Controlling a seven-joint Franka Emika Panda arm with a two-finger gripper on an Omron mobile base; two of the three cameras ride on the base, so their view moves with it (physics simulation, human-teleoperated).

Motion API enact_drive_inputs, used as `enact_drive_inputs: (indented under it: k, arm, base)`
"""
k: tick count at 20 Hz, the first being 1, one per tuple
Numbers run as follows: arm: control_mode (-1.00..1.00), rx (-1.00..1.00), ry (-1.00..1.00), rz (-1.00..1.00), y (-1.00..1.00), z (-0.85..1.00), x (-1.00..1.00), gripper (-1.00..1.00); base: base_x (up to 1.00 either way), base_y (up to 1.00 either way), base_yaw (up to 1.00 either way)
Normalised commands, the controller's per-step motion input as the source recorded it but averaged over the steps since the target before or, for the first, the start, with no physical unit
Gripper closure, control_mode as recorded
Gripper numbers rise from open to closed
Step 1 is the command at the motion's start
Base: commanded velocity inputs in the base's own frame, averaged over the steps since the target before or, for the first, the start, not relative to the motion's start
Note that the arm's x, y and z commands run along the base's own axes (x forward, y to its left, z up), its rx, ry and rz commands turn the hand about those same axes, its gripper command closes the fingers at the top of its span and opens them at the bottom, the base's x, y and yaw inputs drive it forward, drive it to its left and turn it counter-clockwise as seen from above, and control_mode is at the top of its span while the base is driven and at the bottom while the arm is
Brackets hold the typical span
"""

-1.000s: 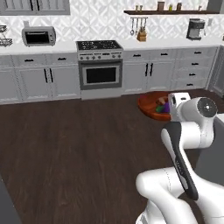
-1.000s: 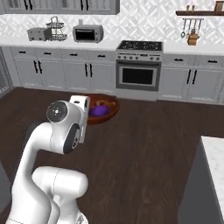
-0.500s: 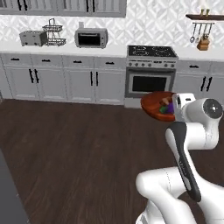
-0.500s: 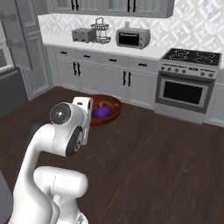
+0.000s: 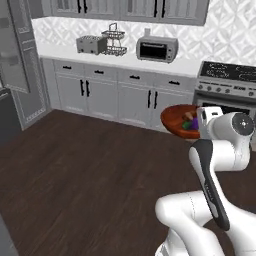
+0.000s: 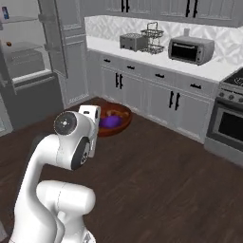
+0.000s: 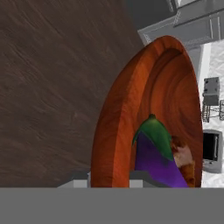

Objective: Pick the chicken drumstick and eggplant from their plates and place them in the bowl. Then put the bowl in the fridge.

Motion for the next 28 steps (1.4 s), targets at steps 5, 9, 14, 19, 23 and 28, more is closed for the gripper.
enact_drive_inputs:
  k: [5, 9, 14, 19, 23, 28]
  arm:
    - [1.00, 0.00, 0.00, 0.00, 0.00, 0.00, 0.00, 1.00]
    - [1.00, 0.00, 0.00, 0.00, 0.00, 0.00, 0.00, 1.00]
    - [1.00, 0.00, 0.00, 0.00, 0.00, 0.00, 0.00, 1.00]
    - [1.00, 0.00, 0.00, 0.00, 0.00, 0.00, 0.00, 1.00]
    - [1.00, 0.00, 0.00, 0.00, 0.00, 0.00, 0.00, 1.00]
    - [1.00, 0.00, 0.00, 0.00, 0.00, 0.00, 0.00, 1.00]
  base:
    - [1.00, -0.30, 0.51]
    - [1.00, -0.21, 0.58]
    - [1.00, -0.20, 0.60]
    - [1.00, -0.40, 0.55]
    - [1.00, -0.56, 0.50]
    - [1.00, -0.55, 0.50]
